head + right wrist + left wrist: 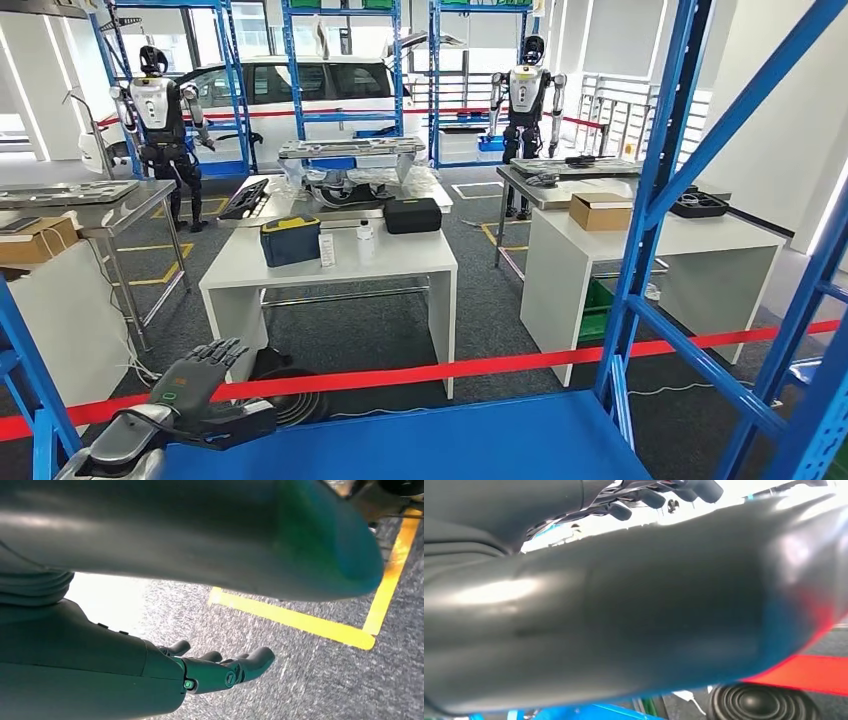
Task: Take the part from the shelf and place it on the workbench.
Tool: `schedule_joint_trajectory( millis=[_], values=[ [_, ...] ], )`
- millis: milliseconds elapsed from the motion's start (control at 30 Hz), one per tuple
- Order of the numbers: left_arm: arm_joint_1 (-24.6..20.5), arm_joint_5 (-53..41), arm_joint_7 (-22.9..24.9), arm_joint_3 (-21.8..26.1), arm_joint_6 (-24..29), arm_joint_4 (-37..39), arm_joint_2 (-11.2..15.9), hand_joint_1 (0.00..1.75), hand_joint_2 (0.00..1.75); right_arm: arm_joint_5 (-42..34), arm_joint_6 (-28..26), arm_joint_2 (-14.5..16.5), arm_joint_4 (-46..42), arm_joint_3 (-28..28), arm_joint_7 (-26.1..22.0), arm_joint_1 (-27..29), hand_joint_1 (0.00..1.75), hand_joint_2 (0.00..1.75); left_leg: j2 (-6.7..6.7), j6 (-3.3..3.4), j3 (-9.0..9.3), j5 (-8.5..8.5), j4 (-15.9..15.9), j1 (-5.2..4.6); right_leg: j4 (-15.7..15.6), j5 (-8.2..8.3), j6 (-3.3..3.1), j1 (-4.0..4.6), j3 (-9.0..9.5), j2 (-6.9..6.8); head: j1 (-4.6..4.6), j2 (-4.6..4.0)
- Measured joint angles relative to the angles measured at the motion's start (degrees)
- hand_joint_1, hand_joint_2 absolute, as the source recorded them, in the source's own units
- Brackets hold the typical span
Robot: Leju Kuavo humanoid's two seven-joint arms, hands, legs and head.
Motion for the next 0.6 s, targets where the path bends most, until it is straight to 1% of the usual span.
schedule_joint_trajectory(
  millis=[33, 67, 100, 133, 167, 200, 233, 267, 300, 333, 367, 400, 433, 467, 500, 533, 567, 600],
  values=[
    [0.52, 0.37, -0.55, 0.78, 1.01, -0.10, 0.02, 0.00, 0.00, 0.25, 0.03, 0.00, 0.00, -0.02, 0.00, 0.00, 0.00, 0.00, -0.12, -0.09, 0.13, -0.38, 0.33, -0.07, -3.05, 3.35, -0.38, 0.15, 0.32, 0.00, -0.01, 0.00],
    [0.97, 0.67, -1.03, 1.46, 1.85, -0.20, 0.03, 0.00, 0.00, 0.47, 0.08, 0.01, 0.00, -0.02, -0.05, -0.01, 0.00, 0.00, -0.22, -0.23, 0.14, -0.61, 0.64, -0.12, -5.71, 5.99, -0.71, 0.32, 0.46, -0.01, -0.02, 0.00],
    [1.34, 0.89, -1.41, 2.00, 2.36, -0.27, 0.04, 0.00, 0.00, 0.66, 0.12, 0.01, 0.00, -0.02, -0.09, -0.09, 0.00, 0.00, -0.30, -0.45, 0.00, -0.72, 0.83, -0.16, -7.34, 7.60, -1.05, 0.47, 0.51, -0.03, -0.02, 0.00],
    [1.73, 1.08, -1.69, 2.41, 2.56, -0.34, 0.04, 0.00, 0.00, 0.80, 0.15, 0.02, 0.00, -0.03, -0.12, -0.15, 0.00, 0.00, -0.40, -0.75, -0.14, -0.71, 0.98, -0.18, -7.88, 8.42, -1.42, 0.59, 0.24, -0.06, -0.02, 0.01],
    [2.07, 1.23, -1.91, 2.71, 2.62, -0.40, 0.06, 0.00, 0.00, 0.91, 0.16, 0.02, 0.00, -0.04, -0.13, -0.21, 0.00, 0.00, -0.52, -1.09, -0.28, -0.56, 1.20, -0.24, -8.10, 8.52, -1.75, 0.68, -0.04, -0.11, -0.03, 0.02],
    [2.38, 1.35, -2.13, 2.94, 2.64, -0.48, 0.08, 0.00, 0.00, 0.97, 0.16, 0.02, 0.00, -0.06, -0.13, -0.26, 0.00, 0.00, -0.60, -1.40, -0.38, -0.43, 1.28, -0.27, -8.17, 8.99, -2.17, 0.67, 0.06, -0.17, -0.03, 0.03],
    [2.68, 1.49, -2.44, 3.15, 2.68, -0.56, 0.11, 0.00, 0.00, 1.02, 0.15, 0.03, 0.00, -0.10, -0.13, -0.29, 0.00, 0.00, -0.52, -1.71, -0.55, -0.63, 1.59, -0.28, -8.38, 9.52, -2.61, 0.57, 0.20, -0.26, -0.04, 0.04],
    [2.84, 1.62, -2.86, 3.30, 2.73, -0.62, 0.13, 0.00, 0.00, 1.05, 0.13, 0.04, 0.00, -0.17, -0.13, -0.33, 0.00, 0.00, -0.30, -2.00, -0.93, -1.34, 2.40, -0.29, -8.54, 9.73, -2.96, 0.46, 0.40, -0.34, -0.06, 0.04],
    [2.94, 1.79, -3.36, 3.41, 2.81, -0.69, 0.13, 0.00, 0.00, 1.10, 0.11, 0.04, 0.00, -0.27, -0.13, -0.37, 0.00, 0.00, 0.01, -2.30, -1.72, -2.70, 4.18, -0.16, -8.66, 9.96, -3.24, 0.34, 0.58, -0.39, -0.06, 0.04],
    [3.05, 1.96, -3.87, 3.48, 2.92, -0.75, 0.10, 0.00, 0.00, 1.17, 0.10, 0.05, 0.00, -0.42, -0.10, -0.38, 0.00, 0.00, 0.35, -2.68, -2.92, -4.56, 7.11, 0.05, -8.73, 10.10, -3.40, 0.26, 0.66, -0.43, -0.07, 0.04],
    [3.20, 2.12, -4.32, 3.52, 3.04, -0.78, 0.05, 0.00, 0.00, 1.25, 0.09, 0.04, 0.00, -0.61, -0.07, -0.35, 0.00, 0.00, 0.59, -3.08, -4.29, -6.50, 10.72, 0.29, -8.72, 10.16, -3.47, 0.24, 0.63, -0.43, -0.07, 0.04],
    [3.41, 2.25, -4.66, 3.53, 3.15, -0.80, -0.02, 0.00, 0.00, 1.32, 0.09, 0.04, 0.00, -0.78, -0.02, -0.31, 0.00, 0.00, 0.73, -3.39, -5.57, -8.07, 14.06, 0.56, -8.70, 10.18, -3.49, 0.22, 0.61, -0.44, -0.06, 0.04],
    [3.68, 2.34, -4.95, 3.53, 3.22, -0.80, -0.14, 0.00, 0.00, 1.38, 0.09, 0.04, 0.00, -0.93, 0.03, -0.29, 0.00, 0.00, 0.85, -3.65, -6.28, -8.81, 16.04, 0.79, -8.67, 10.18, -3.48, 0.18, 0.60, -0.44, -0.06, 0.04],
    [3.91, 2.40, -5.16, 3.53, 3.32, -0.84, -0.30, 0.00, 0.00, 1.40, 0.09, 0.05, 0.00, -1.07, 0.07, -0.28, 0.00, 0.00, 0.95, -3.83, -6.06, -8.48, 15.97, 0.99, -8.63, 10.15, -3.44, 0.13, 0.60, -0.45, -0.06, 0.04],
    [4.03, 2.43, -5.29, 3.53, 3.46, -0.94, -0.47, 0.00, 0.00, 1.41, 0.09, 0.05, 0.00, -1.18, 0.09, -0.29, 0.00, 0.00, 1.04, -3.93, -4.83, -7.13, 13.73, 1.14, -8.60, 10.11, -3.37, 0.07, 0.62, -0.45, -0.06, 0.04],
    [4.07, 2.46, -5.43, 3.53, 3.62, -1.12, -0.63, 0.00, 0.00, 1.41, 0.09, 0.06, 0.00, -1.29, 0.10, -0.31, 0.00, 0.00, 1.10, -4.03, -2.88, -5.18, 9.97, 1.28, -8.57, 10.05, -3.25, 0.00, 0.65, -0.45, -0.06, 0.04],
    [4.02, 2.48, -5.52, 3.53, 3.79, -1.32, -0.74, 0.00, 0.00, 1.41, 0.09, 0.07, 0.00, -1.38, 0.09, -0.32, 0.00, 0.00, 1.13, -4.02, -1.00, -3.88, 6.17, 1.30, -8.55, 10.04, -3.04, -0.05, 0.67, -0.44, -0.07, 0.04],
    [3.94, 2.49, -5.58, 3.53, 3.94, -1.48, -0.83, 0.00, 0.00, 1.42, 0.09, 0.07, 0.00, -1.44, 0.08, -0.34, 0.00, 0.00, 1.15, -3.84, 0.41, -3.42, 3.14, 1.16, -8.54, 10.06, -2.72, -0.08, 0.56, -0.42, -0.08, 0.04]
  ],
)
